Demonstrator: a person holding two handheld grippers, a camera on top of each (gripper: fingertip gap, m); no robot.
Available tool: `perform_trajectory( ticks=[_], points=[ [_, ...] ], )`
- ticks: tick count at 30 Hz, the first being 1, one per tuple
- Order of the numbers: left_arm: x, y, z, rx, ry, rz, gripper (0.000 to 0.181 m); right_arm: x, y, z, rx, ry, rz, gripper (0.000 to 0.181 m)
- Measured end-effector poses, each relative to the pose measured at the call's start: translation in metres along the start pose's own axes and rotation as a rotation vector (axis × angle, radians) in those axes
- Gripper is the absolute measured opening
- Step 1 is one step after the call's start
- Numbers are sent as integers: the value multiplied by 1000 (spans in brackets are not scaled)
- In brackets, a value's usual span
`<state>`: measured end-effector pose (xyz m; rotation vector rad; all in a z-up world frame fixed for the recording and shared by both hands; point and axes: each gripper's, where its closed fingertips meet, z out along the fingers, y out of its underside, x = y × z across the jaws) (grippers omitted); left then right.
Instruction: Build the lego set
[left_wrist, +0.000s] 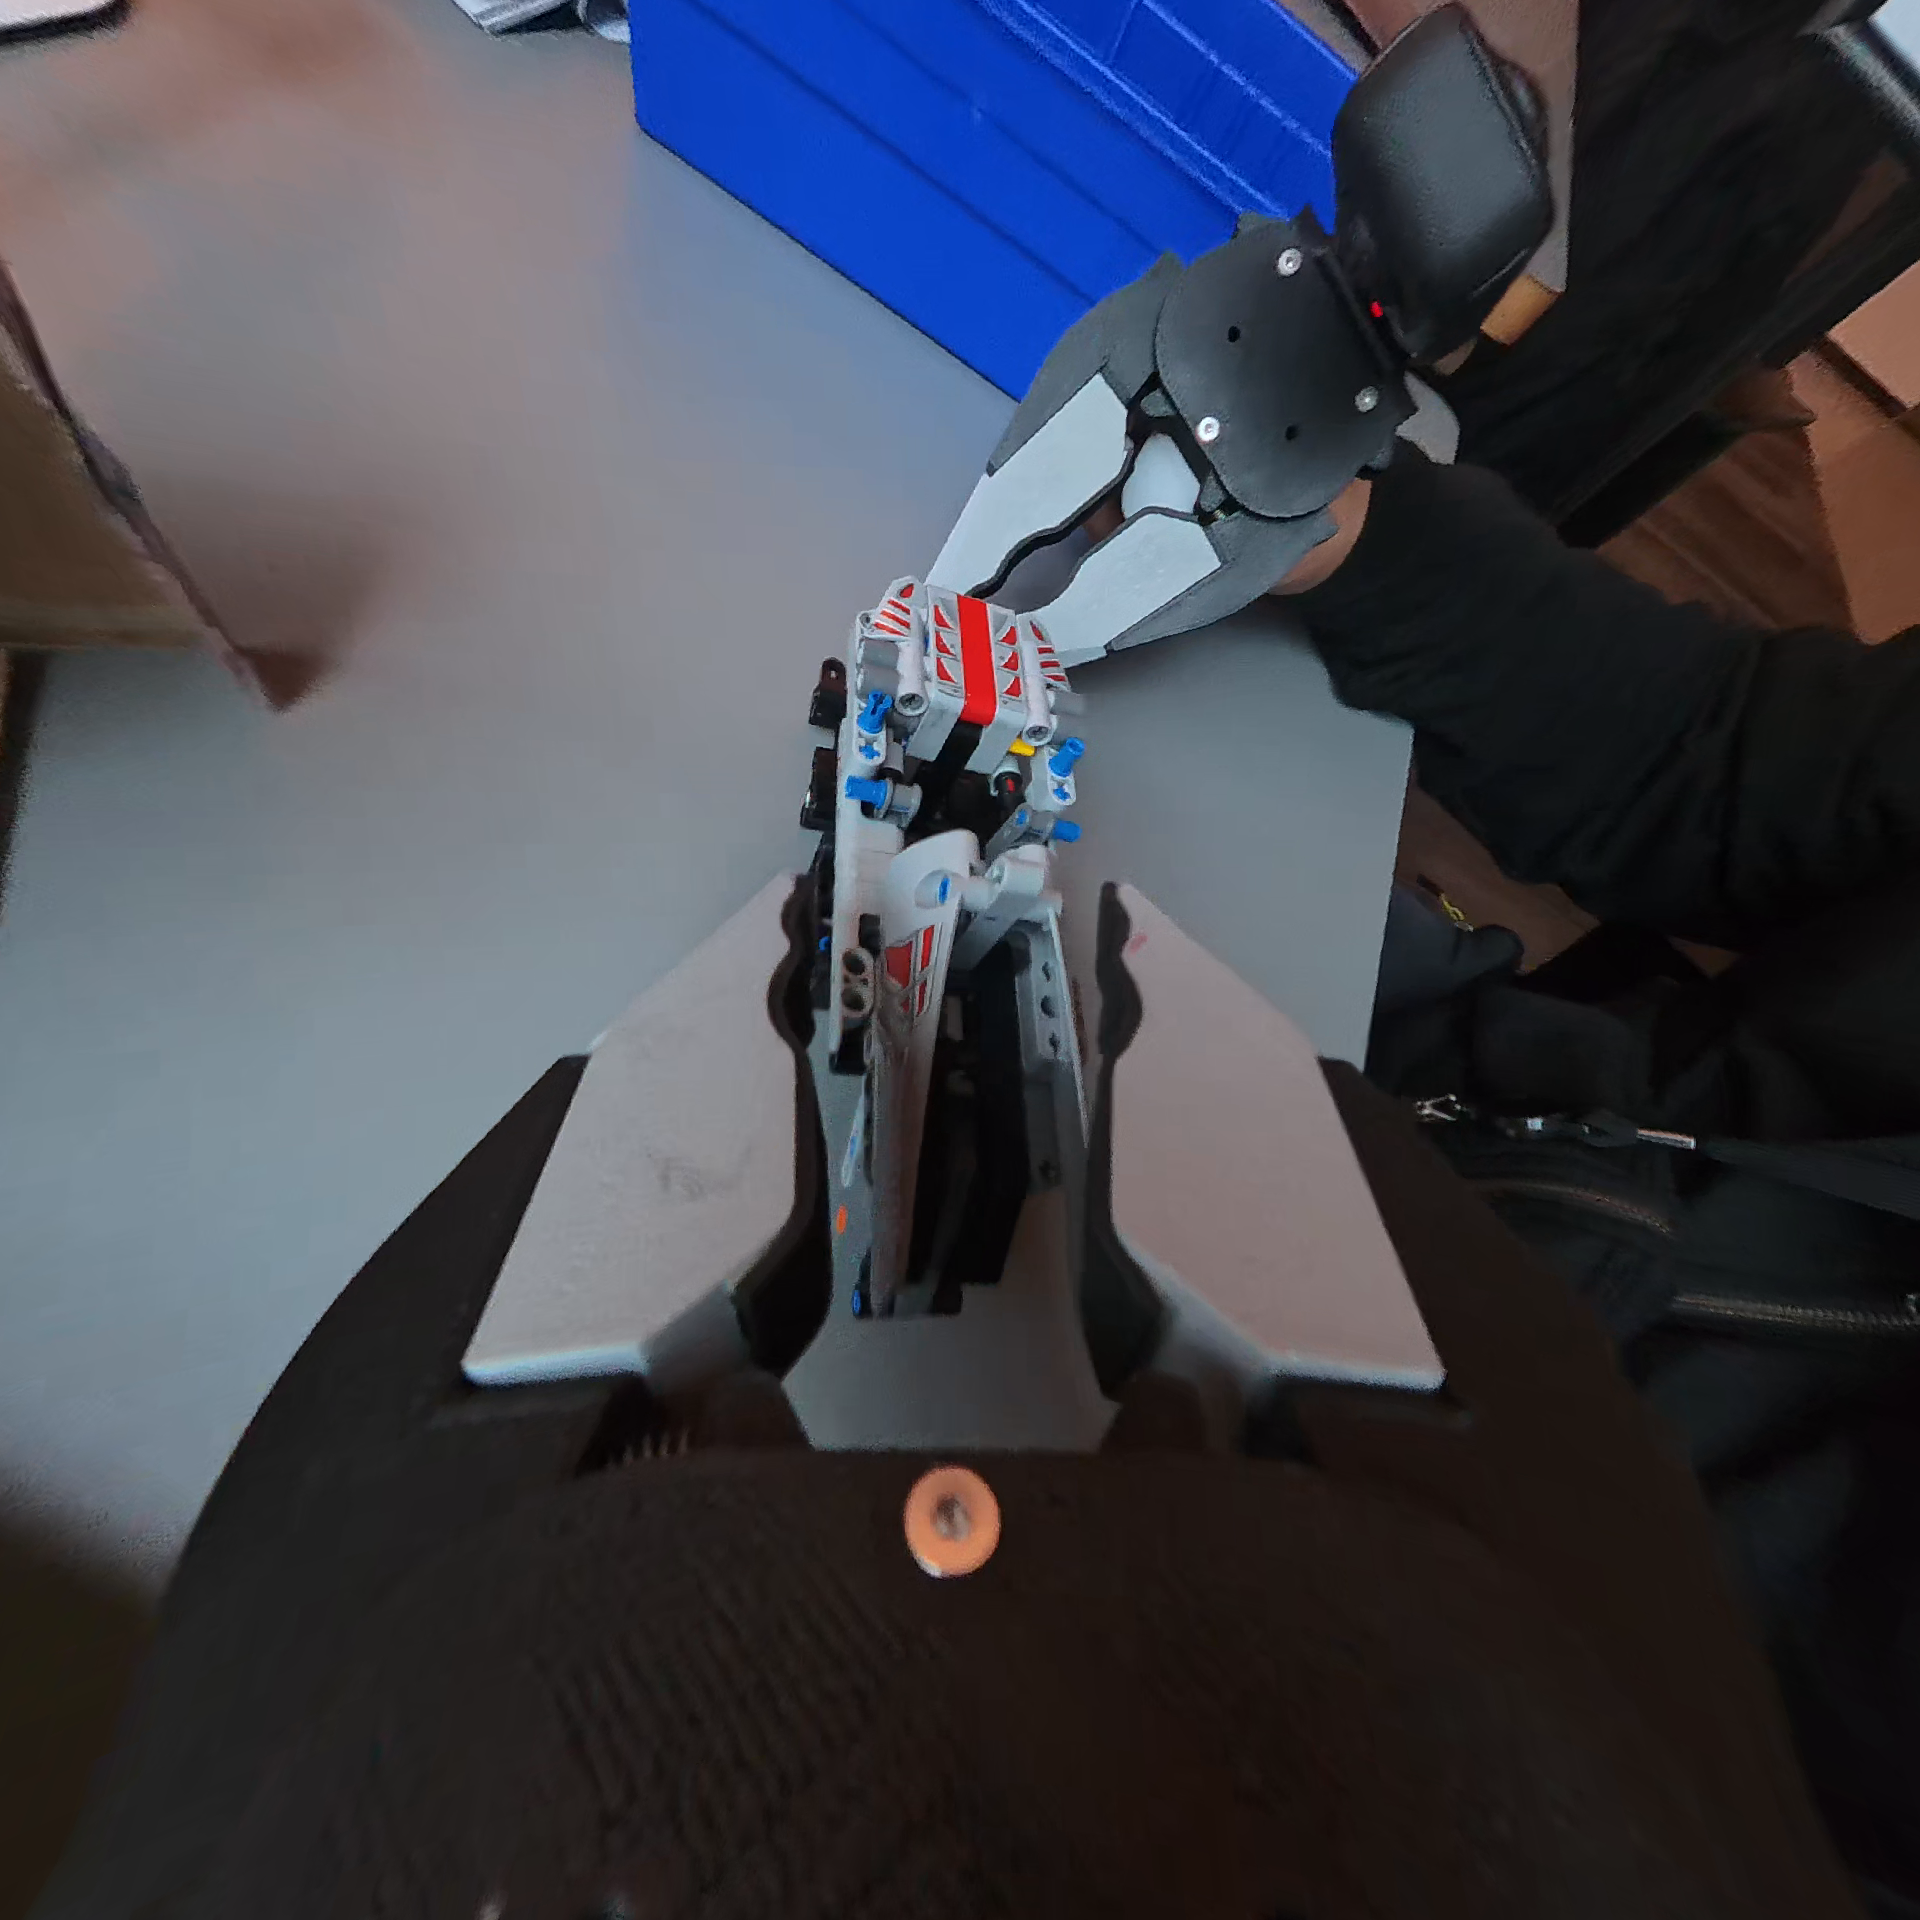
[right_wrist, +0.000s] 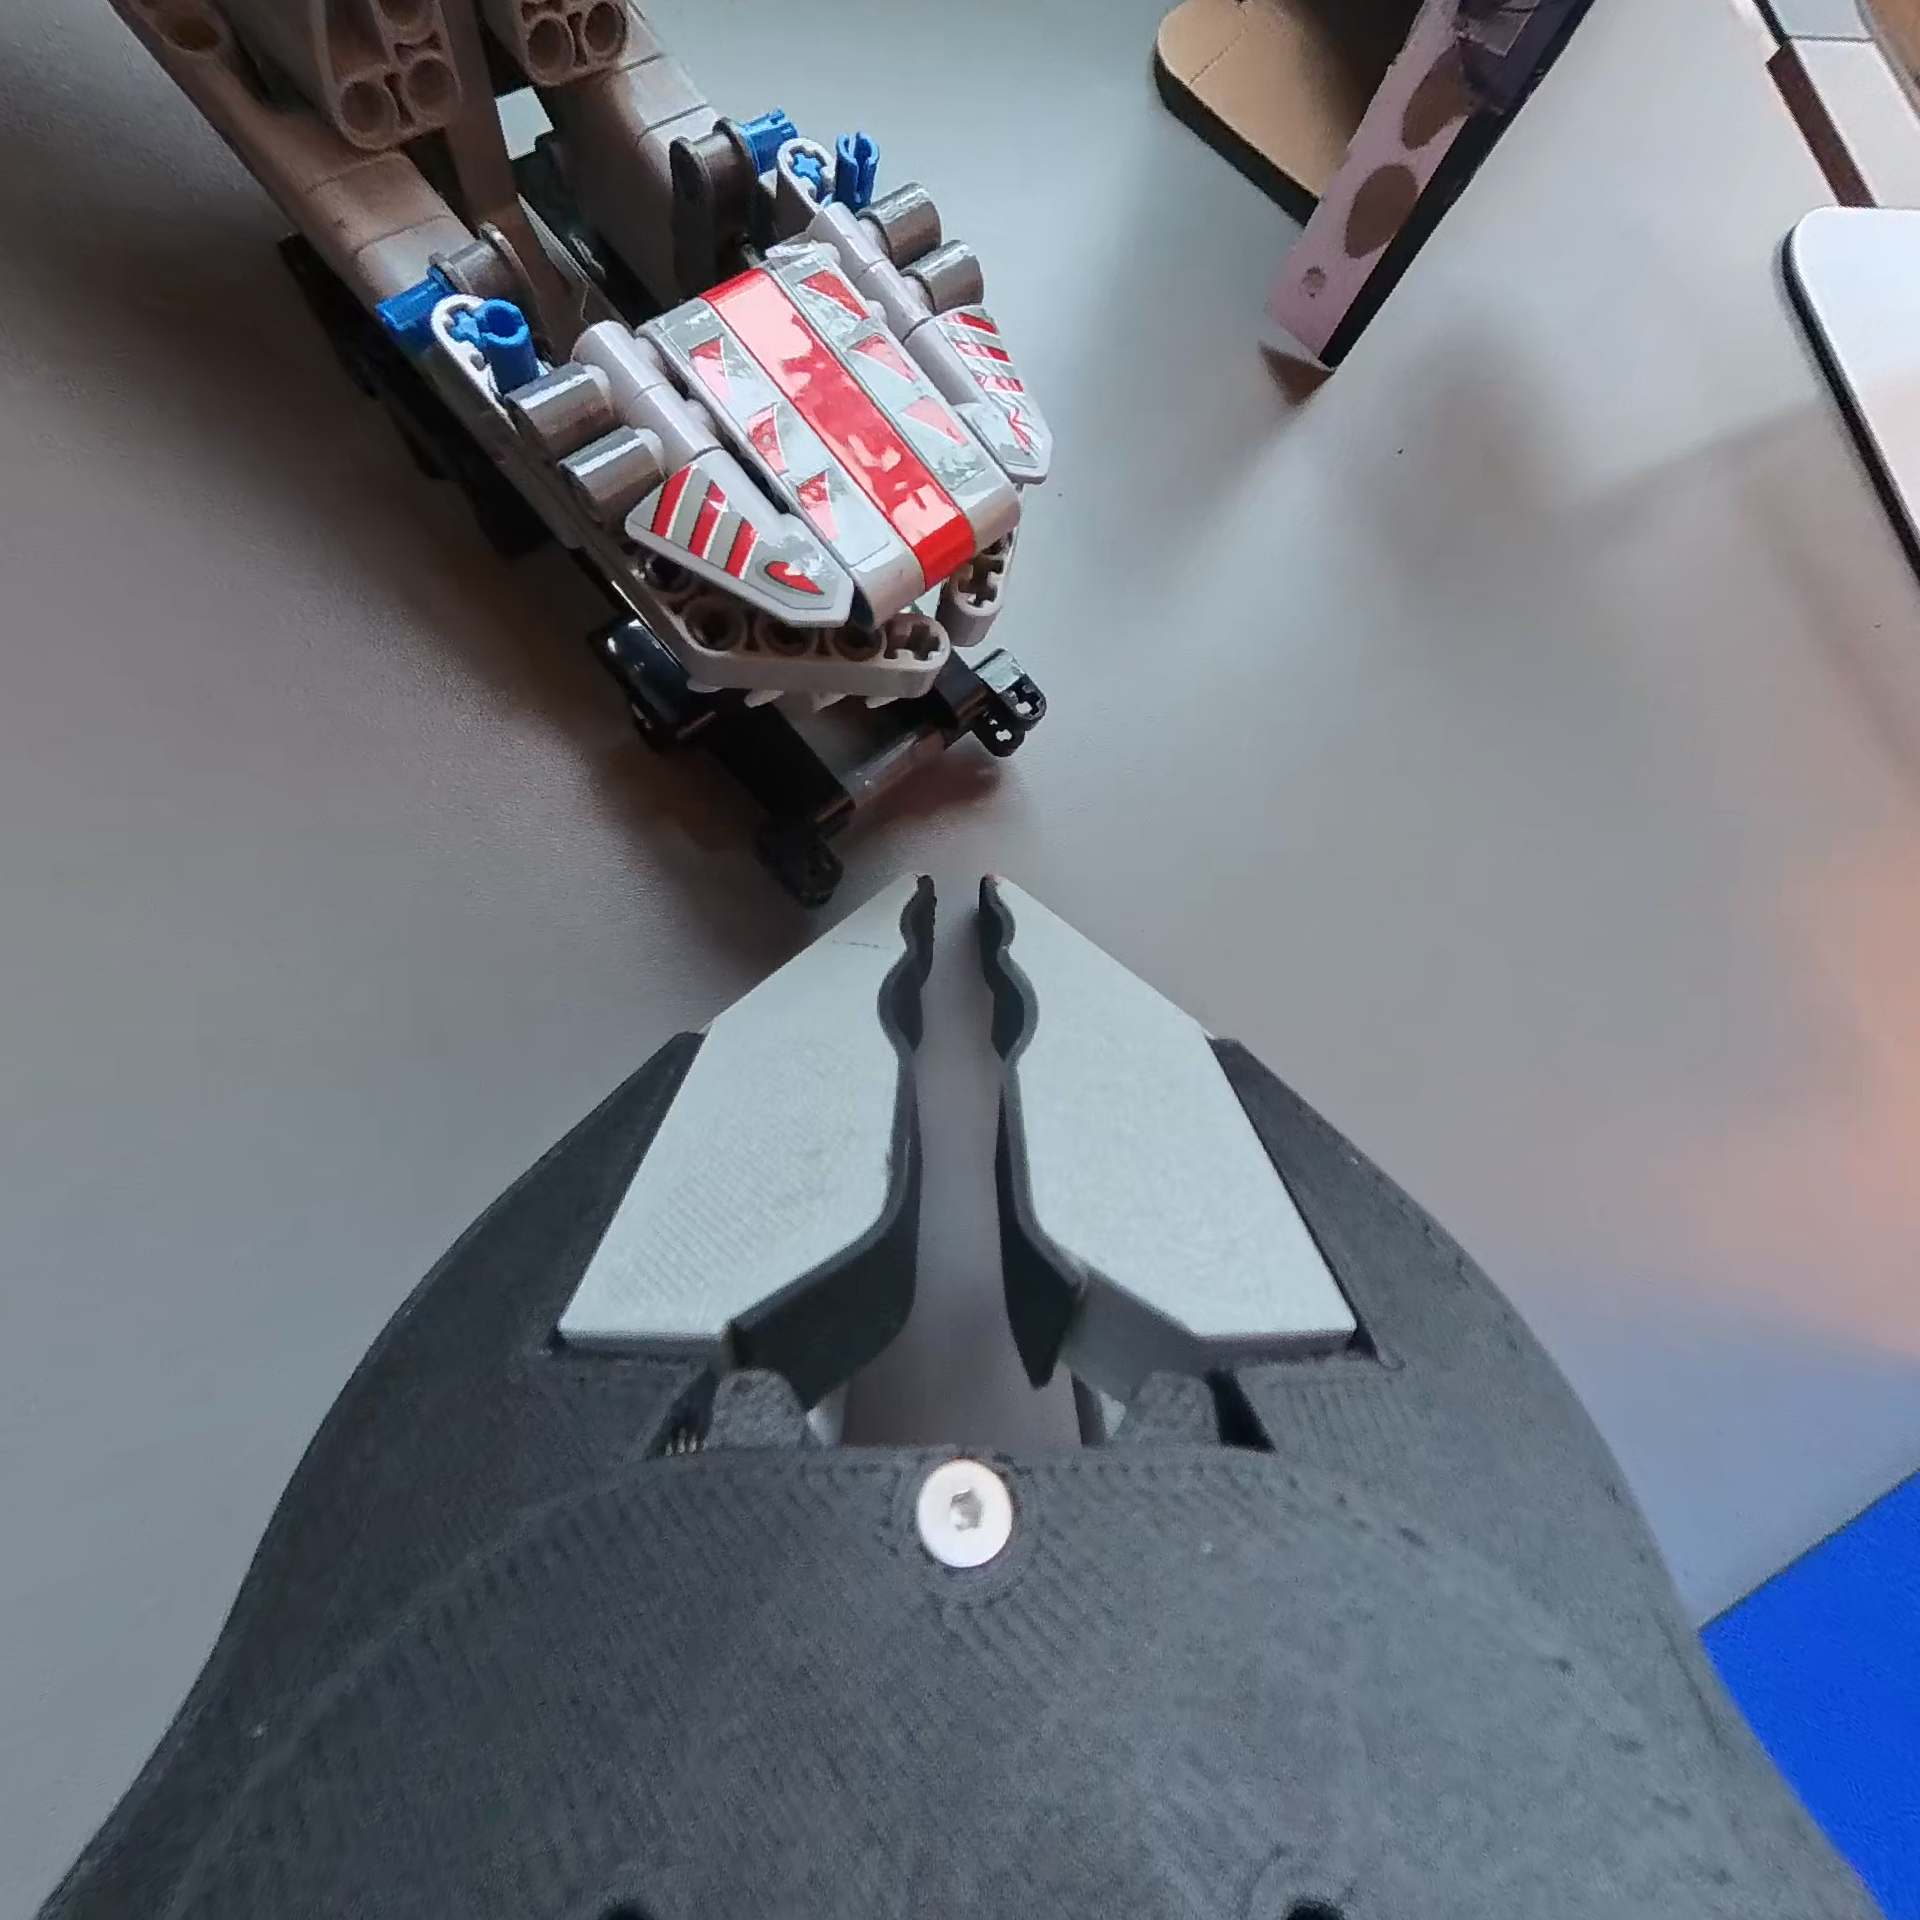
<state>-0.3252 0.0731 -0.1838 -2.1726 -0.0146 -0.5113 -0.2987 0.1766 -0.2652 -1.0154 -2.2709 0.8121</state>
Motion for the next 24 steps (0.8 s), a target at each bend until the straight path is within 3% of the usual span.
perform_trajectory(
  ticks=[5, 9, 16, 24],
  points=[
    [5, 8, -16, -72, -47, 86, 33, 1, 0, -1, 5, 1, 10, 5],
    [-1, 17, -15, -127, -89, 92, 42, 1, -1, -1, 9, 5, 7, 5],
    [7, 25, -35, -131, -13, 42, 54, 4, -3, -4, 29, 13, 22, 5],
    [9, 31, -7, -195, -5, 59, 40, 3, -11, -7, 82, -10, 45, 5]
  ],
)
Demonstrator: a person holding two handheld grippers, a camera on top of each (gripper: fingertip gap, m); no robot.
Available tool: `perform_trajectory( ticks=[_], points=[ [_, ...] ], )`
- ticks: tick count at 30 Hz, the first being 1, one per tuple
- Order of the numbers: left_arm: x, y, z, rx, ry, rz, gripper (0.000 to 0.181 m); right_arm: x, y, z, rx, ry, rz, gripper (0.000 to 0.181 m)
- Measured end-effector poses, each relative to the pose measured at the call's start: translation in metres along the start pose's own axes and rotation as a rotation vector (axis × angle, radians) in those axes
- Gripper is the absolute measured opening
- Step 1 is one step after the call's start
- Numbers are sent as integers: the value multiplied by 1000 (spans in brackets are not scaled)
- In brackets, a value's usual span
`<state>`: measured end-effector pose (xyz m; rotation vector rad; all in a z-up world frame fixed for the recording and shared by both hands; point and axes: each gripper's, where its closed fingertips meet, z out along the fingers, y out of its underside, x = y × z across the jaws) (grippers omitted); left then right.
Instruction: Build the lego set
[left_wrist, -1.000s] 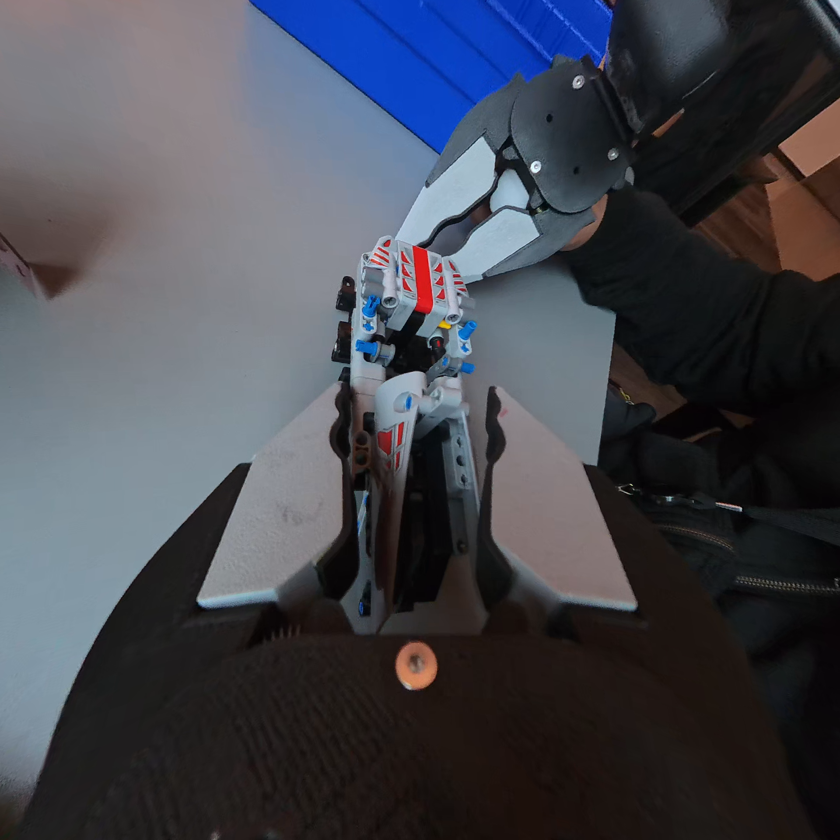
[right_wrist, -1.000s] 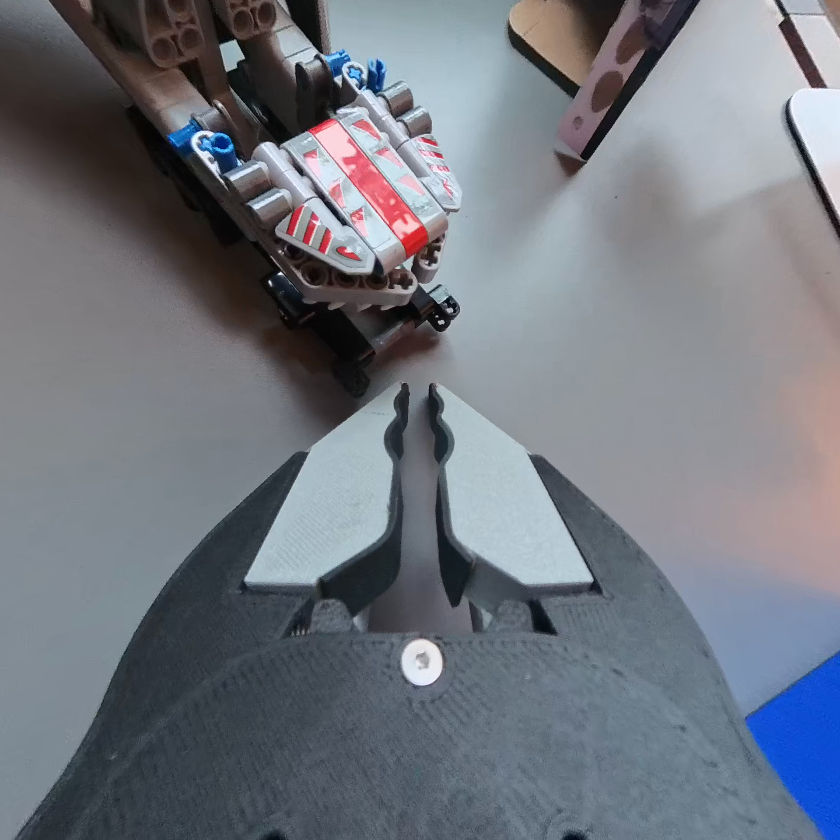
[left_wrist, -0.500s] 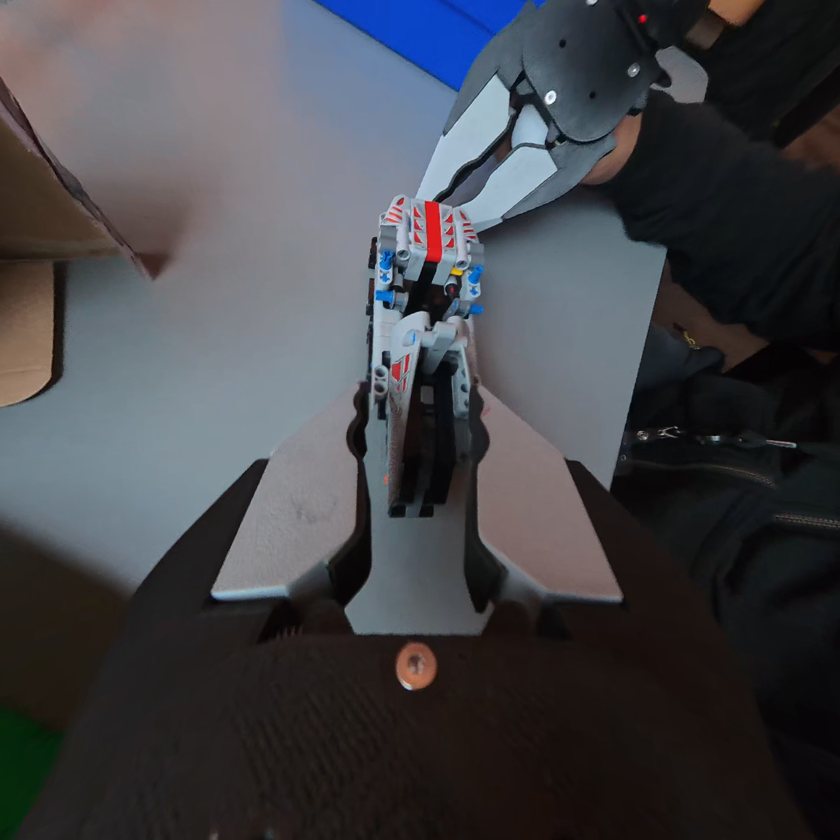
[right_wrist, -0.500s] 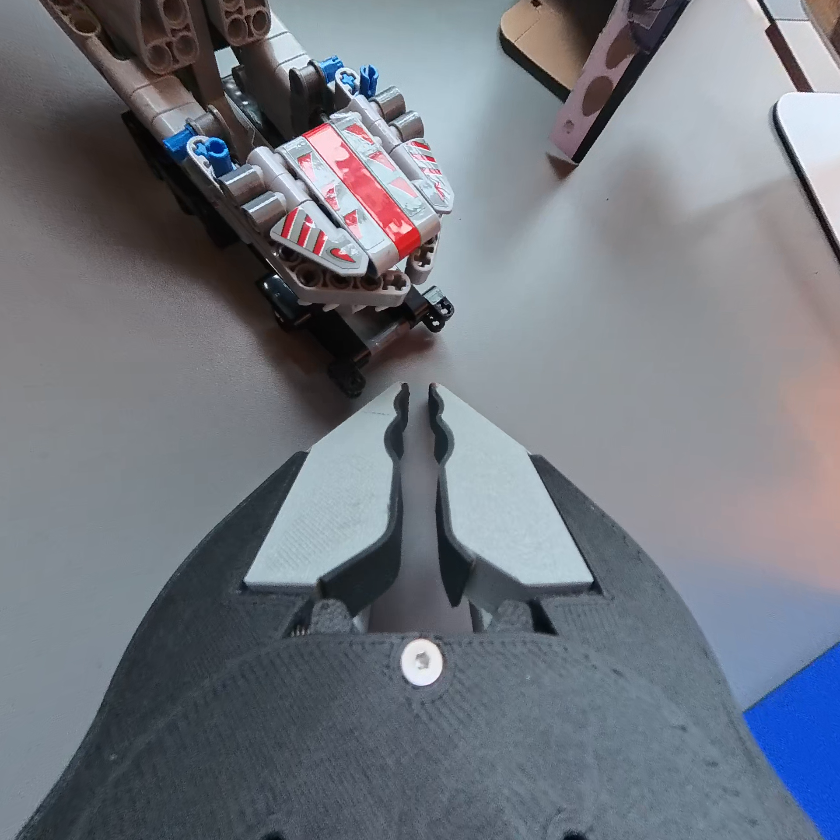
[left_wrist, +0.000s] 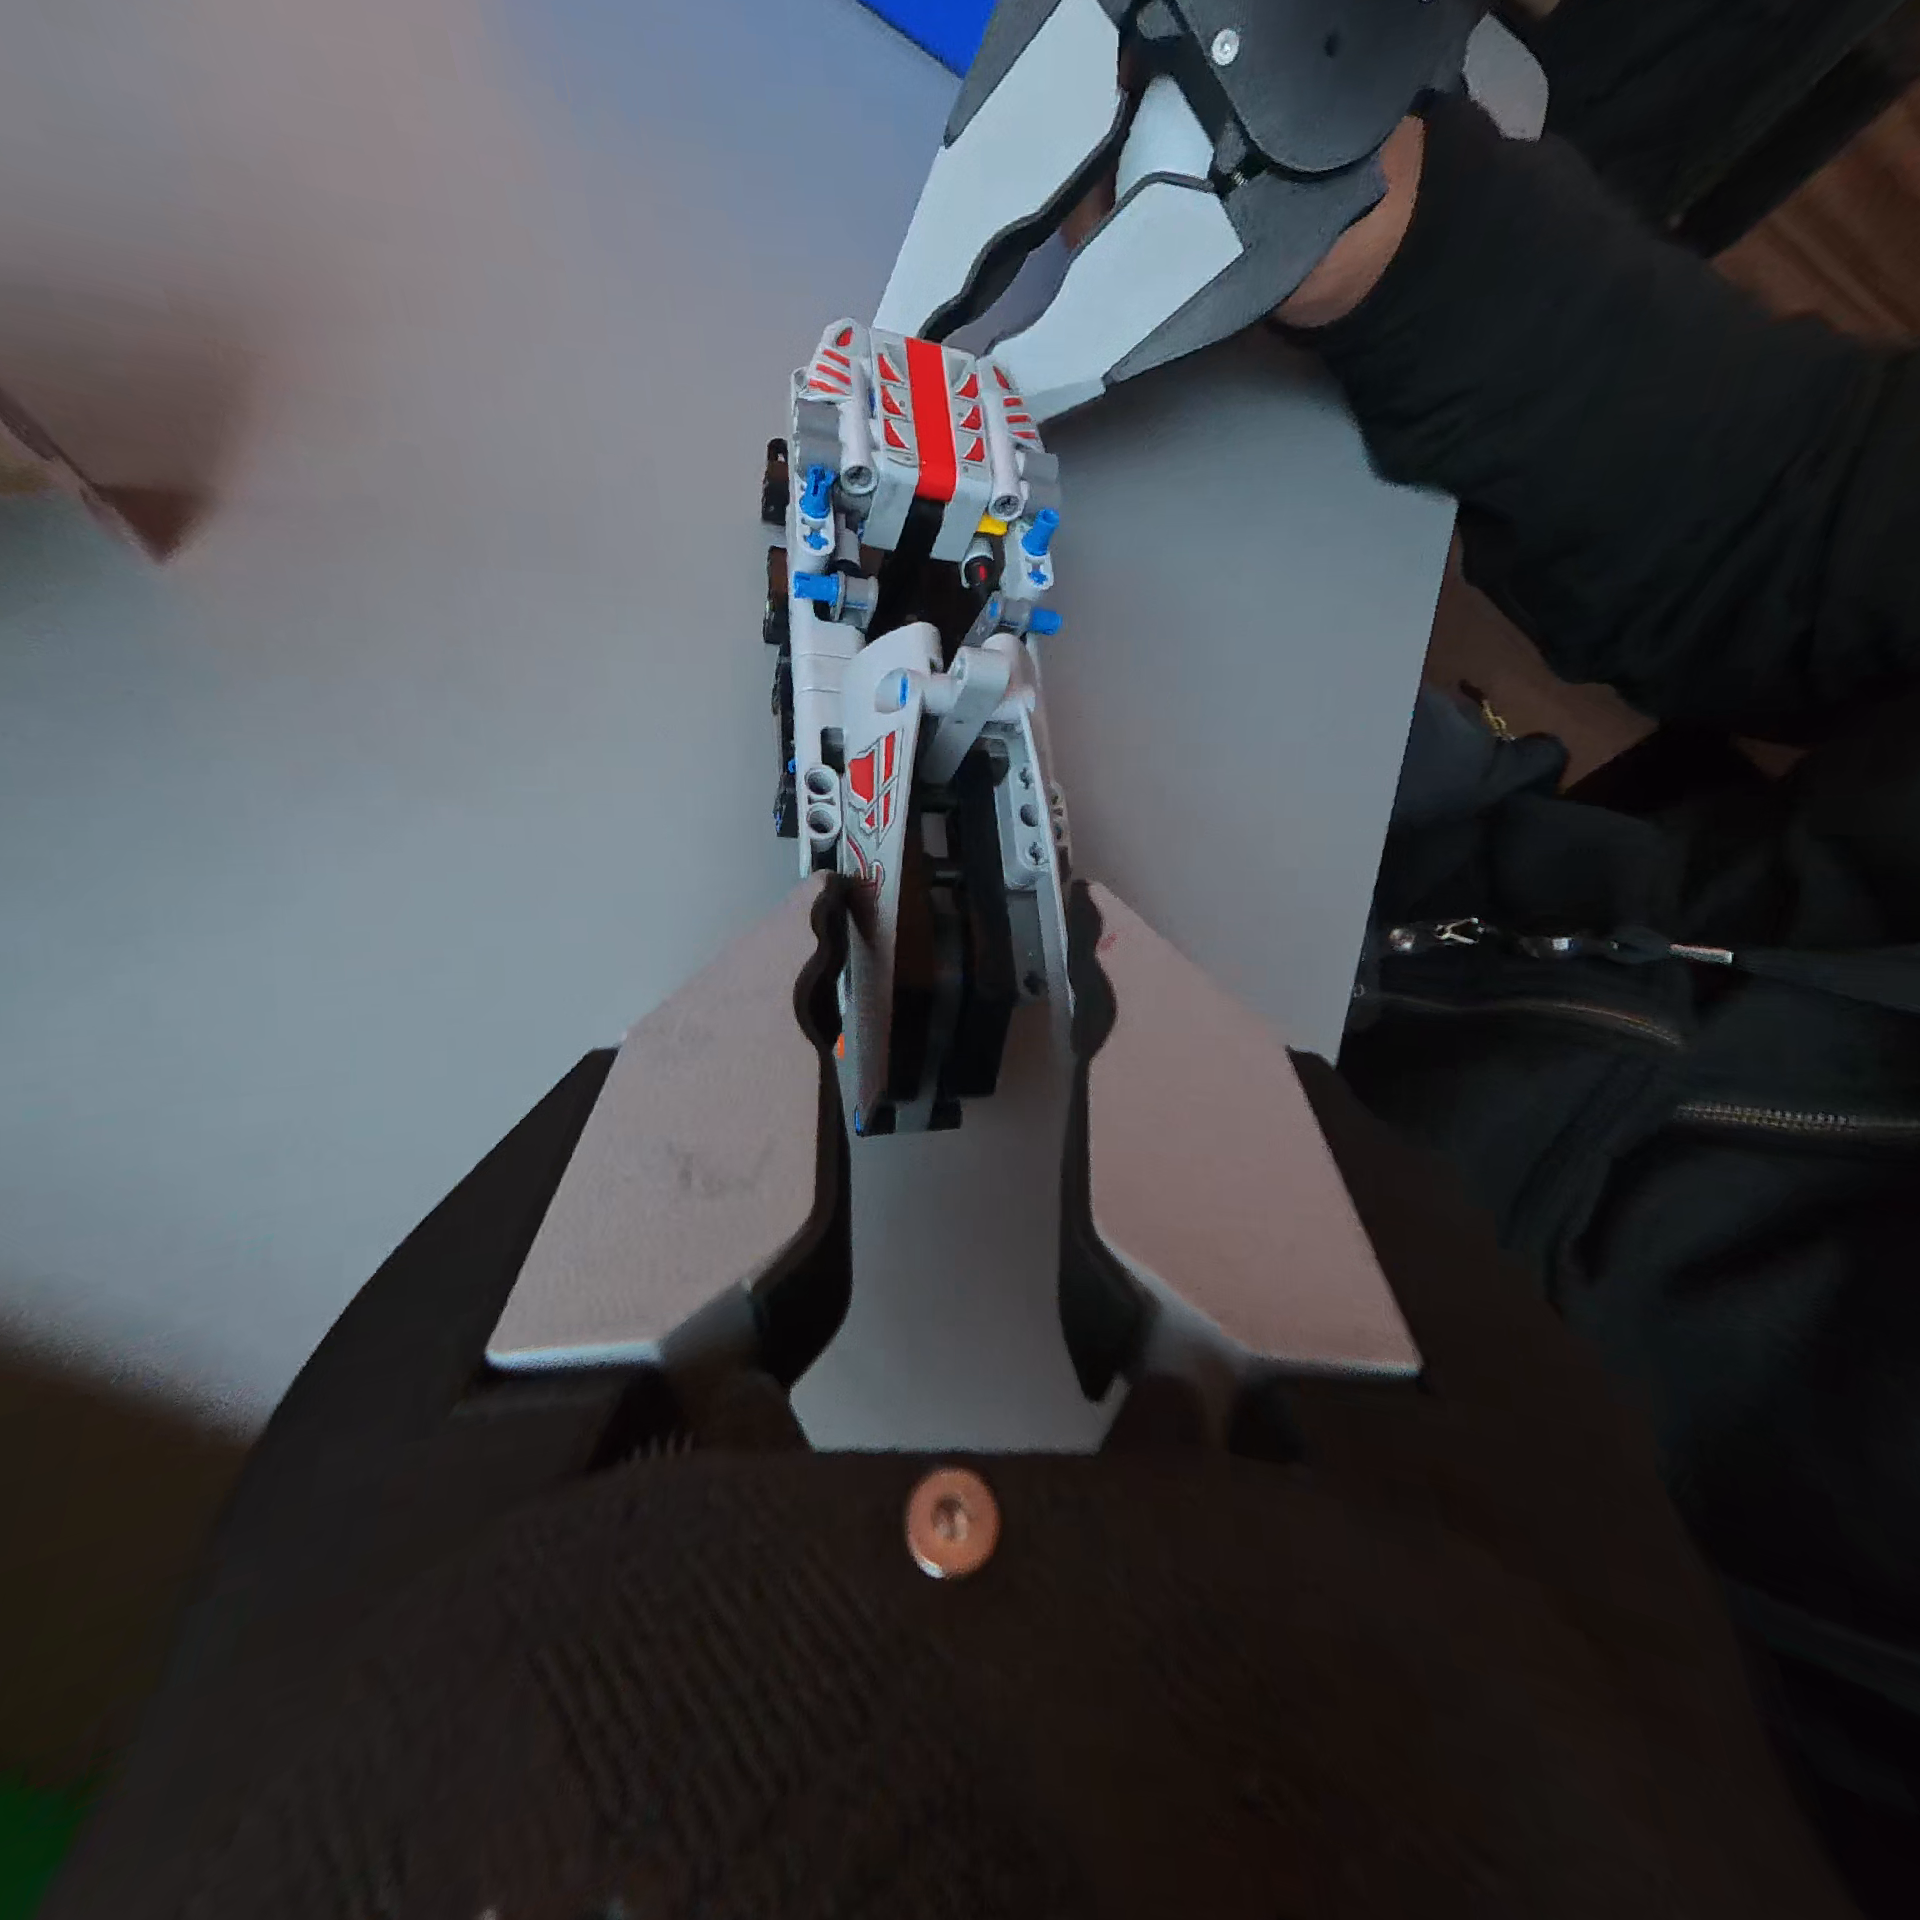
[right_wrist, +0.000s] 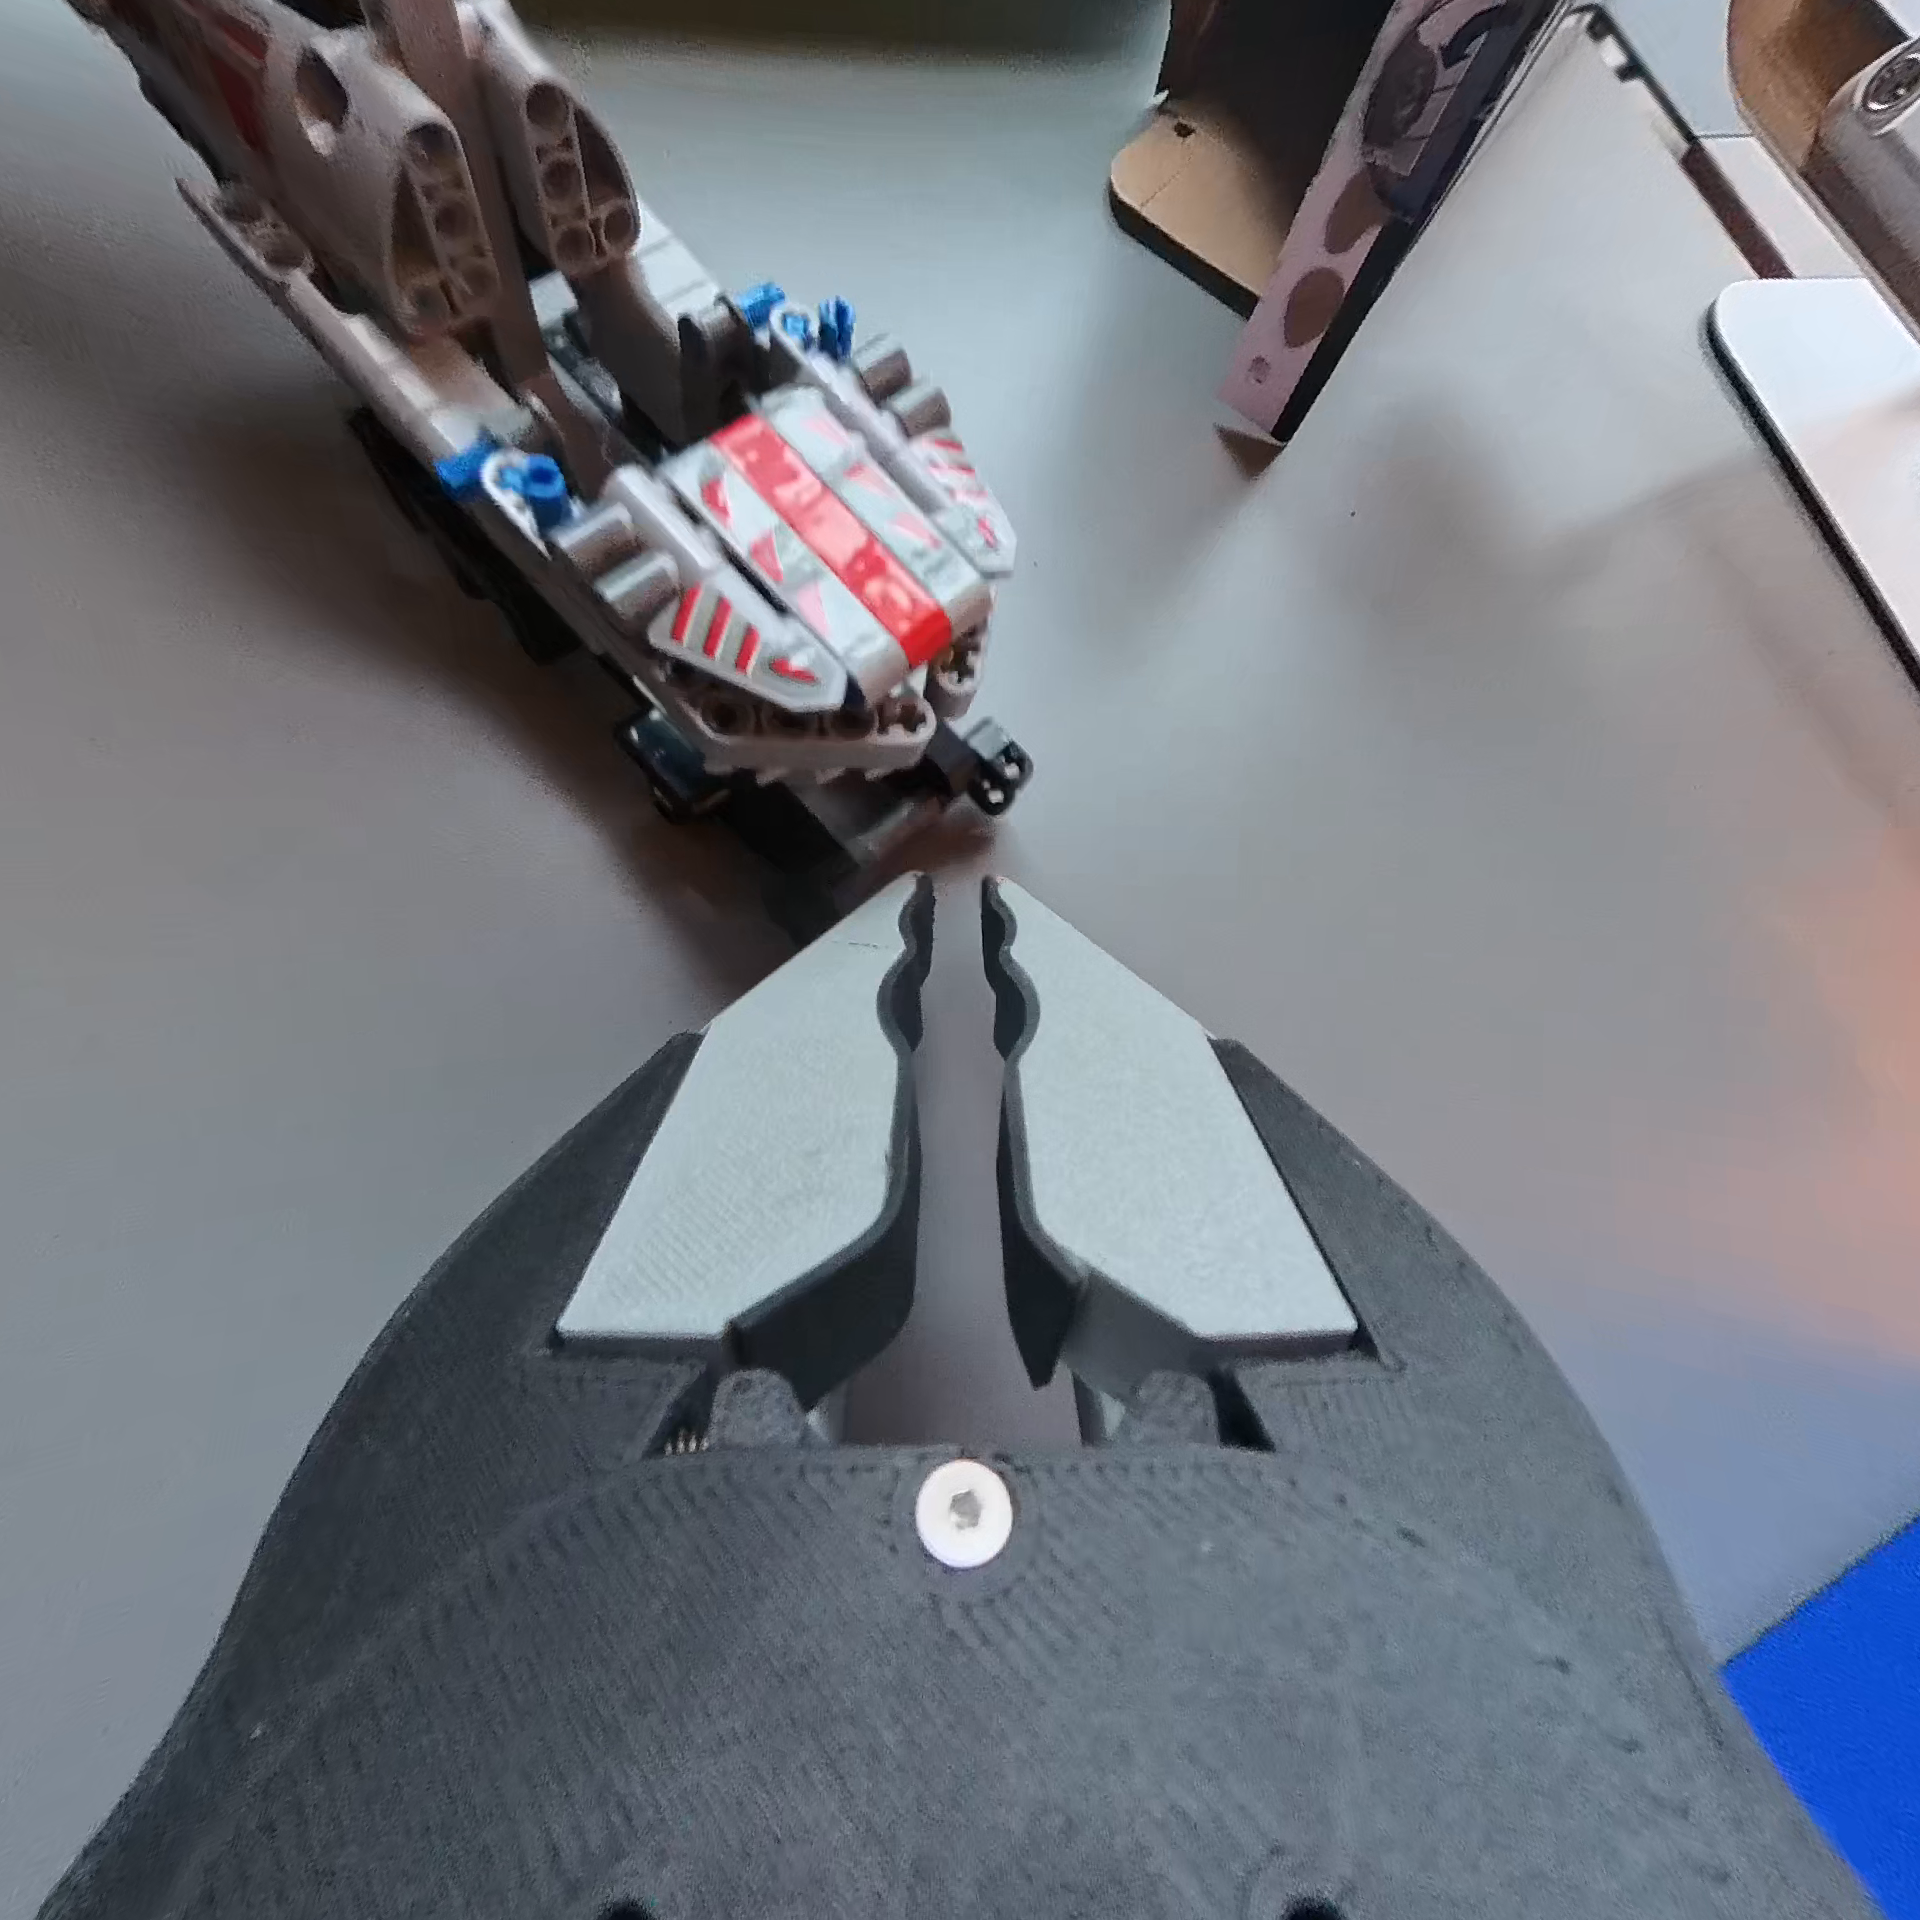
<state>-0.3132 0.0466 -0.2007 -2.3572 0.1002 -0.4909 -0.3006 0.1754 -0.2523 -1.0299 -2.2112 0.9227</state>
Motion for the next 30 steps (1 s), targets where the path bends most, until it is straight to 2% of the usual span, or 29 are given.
perform_trajectory(
  ticks=[4, 6, 9, 11, 14, 18, 24, 30],
  points=[
    [2, -19, 18, 60, -20, -107, 40, 13, 1, -2, 2, 61, 34, 6],
    [10, -25, 25, 69, -3, -86, 41, 24, 6, -4, -20, 122, 53, 1],
    [25, -32, 16, 116, 78, -15, 27, 38, 7, -9, -6, 177, 123, 9],
    [18, -37, 2, 164, 71, -48, 28, 48, 7, -15, 17, 216, 176, 10],
    [-2, -25, -8, 140, 1, -85, 31, 58, 4, -24, 69, 239, 242, 10],
    [2, -25, -13, 145, 29, -85, 36, 56, 2, -25, 93, 216, 256, 10],
    [9, -13, 0, 66, 52, -49, 35, 51, -1, -22, 86, 206, 215, 9],
    [16, -13, 9, 49, 83, -37, 33, 51, -2, -23, 97, 204, 214, 9]
  ],
)
